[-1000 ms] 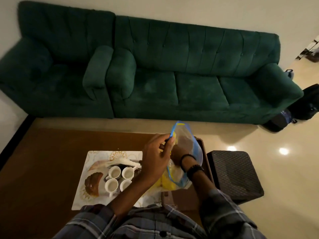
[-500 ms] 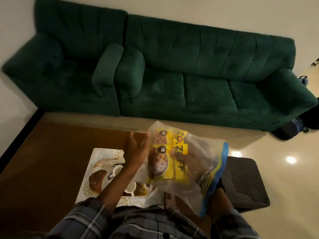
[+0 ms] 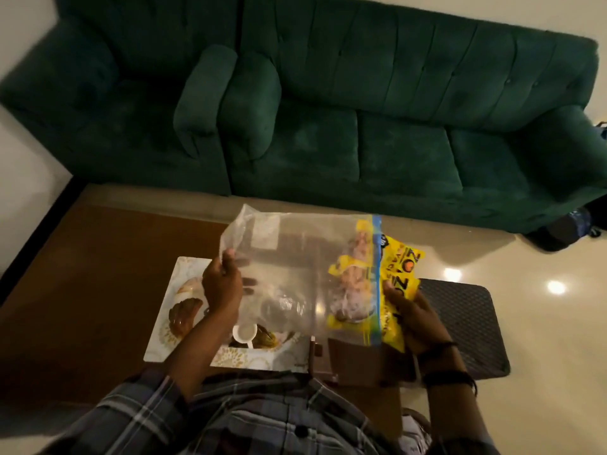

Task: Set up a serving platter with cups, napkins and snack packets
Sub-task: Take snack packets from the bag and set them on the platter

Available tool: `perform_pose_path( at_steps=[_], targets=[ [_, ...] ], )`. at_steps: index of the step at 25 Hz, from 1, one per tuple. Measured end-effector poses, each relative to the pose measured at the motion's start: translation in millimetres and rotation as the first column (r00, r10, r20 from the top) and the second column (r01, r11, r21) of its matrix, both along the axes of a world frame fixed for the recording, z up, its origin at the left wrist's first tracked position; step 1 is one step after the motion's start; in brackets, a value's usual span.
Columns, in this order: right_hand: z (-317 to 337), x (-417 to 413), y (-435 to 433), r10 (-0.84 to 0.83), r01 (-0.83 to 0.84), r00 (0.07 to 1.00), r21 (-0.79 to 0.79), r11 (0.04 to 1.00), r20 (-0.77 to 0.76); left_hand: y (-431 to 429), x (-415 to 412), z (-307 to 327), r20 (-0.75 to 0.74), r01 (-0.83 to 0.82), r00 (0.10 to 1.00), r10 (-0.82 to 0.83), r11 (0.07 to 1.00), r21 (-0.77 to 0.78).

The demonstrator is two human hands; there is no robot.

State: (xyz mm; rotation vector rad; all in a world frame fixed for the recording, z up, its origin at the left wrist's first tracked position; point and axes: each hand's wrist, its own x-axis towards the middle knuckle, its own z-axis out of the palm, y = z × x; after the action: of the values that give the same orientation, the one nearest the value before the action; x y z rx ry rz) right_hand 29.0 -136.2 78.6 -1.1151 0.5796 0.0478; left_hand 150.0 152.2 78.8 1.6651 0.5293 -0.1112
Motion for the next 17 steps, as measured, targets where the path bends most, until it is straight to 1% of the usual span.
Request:
perform_pose_path(
  at_steps=[1,3,4,6,8,10,12,13,15,17],
  targets=[
    [-6,-7,-10,-0.080,0.081,0.997,0.044,0.996,-0.018,3,0,2,0.006,-0.038,0.999,0.038,0.999,0.007],
    [-20,-10,-24,-0.279,0.283,0.955,0.027,0.959,-0.103,7,1,6,0.020,-0.065,0.998,0.065,0.998,0.008],
    [-30,-9,-25,-0.343,0.347,0.927,0.001,0.938,-0.152,9,1,6,0.021,-0.055,0.998,0.055,0.998,0.012],
    [-56,-4,-25,-0.393,0.386,0.884,-0.078,0.919,-0.252,8,-5,4,0.011,-0.032,0.999,0.032,0.999,0.016],
    [-83,1,-18,-0.419,0.401,0.837,-0.127,0.907,-0.351,6,-15,7,-0.013,-0.016,1.000,0.016,1.000,-0.013],
    [-112,9,-10,-0.424,0.405,0.794,-0.141,0.903,-0.436,6,-25,9,-0.011,0.010,1.000,-0.010,1.000,0.001],
    [-136,19,-4,-0.403,0.378,0.768,-0.156,0.913,-0.498,7,-37,9,0.017,0.048,0.999,-0.049,0.998,0.028],
    [-148,24,-3,-0.384,0.352,0.765,-0.163,0.922,-0.518,8,-42,8,0.021,0.058,0.998,-0.058,0.998,0.016],
    [-169,36,0,-0.343,0.316,0.763,-0.148,0.937,-0.548,10,-53,7,0.000,0.049,0.999,-0.049,0.995,-0.081],
    [-183,46,3,-0.315,0.323,0.792,-0.080,0.943,-0.523,9,-59,7,-0.023,0.053,0.998,-0.057,0.985,-0.164]
  ],
)
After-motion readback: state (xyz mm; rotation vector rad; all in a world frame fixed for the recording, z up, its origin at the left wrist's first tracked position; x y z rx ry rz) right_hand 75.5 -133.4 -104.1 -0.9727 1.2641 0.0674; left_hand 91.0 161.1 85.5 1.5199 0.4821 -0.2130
